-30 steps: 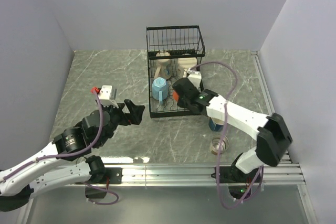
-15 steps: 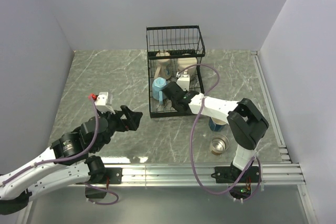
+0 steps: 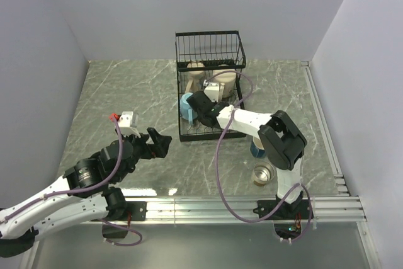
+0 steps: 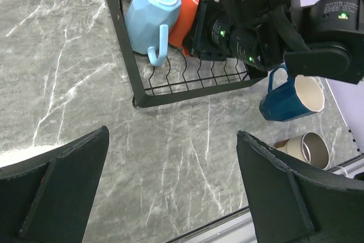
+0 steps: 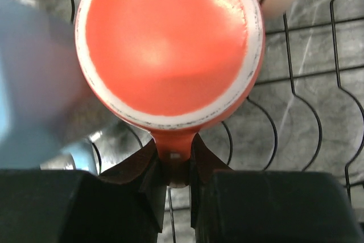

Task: Load the cups into the dish rack

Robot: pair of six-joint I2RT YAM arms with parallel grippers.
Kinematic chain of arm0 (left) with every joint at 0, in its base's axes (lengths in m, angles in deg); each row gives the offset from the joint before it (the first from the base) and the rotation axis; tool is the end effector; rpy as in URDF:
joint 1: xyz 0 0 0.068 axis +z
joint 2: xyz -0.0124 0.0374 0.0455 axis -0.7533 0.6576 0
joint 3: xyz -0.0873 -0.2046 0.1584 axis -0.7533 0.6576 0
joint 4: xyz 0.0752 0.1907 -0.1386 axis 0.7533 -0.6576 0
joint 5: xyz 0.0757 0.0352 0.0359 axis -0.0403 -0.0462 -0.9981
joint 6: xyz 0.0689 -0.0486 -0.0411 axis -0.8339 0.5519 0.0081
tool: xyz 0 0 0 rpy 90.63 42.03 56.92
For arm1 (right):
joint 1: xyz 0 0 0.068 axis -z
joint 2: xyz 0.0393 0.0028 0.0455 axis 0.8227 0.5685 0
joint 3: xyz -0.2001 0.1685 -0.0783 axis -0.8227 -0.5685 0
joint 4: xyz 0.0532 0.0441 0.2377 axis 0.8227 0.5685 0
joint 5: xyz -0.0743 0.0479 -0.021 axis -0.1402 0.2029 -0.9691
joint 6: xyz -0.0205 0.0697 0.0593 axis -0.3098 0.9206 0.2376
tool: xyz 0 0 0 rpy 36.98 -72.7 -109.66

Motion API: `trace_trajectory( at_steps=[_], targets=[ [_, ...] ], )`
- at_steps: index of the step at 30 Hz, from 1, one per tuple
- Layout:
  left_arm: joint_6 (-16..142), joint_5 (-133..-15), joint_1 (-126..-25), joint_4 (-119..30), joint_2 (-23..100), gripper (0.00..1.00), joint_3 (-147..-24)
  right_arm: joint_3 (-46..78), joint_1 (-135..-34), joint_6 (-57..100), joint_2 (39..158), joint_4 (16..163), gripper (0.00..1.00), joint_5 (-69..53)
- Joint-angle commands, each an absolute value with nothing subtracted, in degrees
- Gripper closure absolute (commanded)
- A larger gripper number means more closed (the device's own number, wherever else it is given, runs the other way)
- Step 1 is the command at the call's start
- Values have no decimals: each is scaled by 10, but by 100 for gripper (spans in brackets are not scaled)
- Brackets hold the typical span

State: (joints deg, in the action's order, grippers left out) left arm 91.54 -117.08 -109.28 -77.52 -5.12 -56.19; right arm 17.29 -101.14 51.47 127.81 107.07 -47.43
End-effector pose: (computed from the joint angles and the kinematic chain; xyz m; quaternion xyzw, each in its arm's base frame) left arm 0.1133 -0.1019 0.3068 -0.0314 0.7986 -0.2663 0.5389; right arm 0.3302 0.2755 0.1685 0.0194 0.9131 0.0129 0.4072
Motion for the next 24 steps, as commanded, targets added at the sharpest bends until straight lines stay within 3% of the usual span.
trace_trajectory(
  at_steps=[1,4,5,6,12,24],
  targets=[
    [913,-1170,-1094,-768,-53,1,-569,212,-1010,518,1282,1050,77,-471],
    [913,-1170,-1094,-772,-56,1,-569,202,-1011,517,1271,1046,50,-465],
    [914,-1169,-1094,-773,-56,1,-568,192,-1011,517,1267,1044,29,-463],
    [914,-1168,-1094,-773,-56,1,-568,187,-1010,517,1256,1043,18,-463],
    [903,-1166,-1094,-760,-41,1,-574,146,-1013,520,1196,1046,5,-463],
    [840,-1133,-1094,-716,39,1,-614,99,-1027,502,962,1135,0,-491]
  ],
)
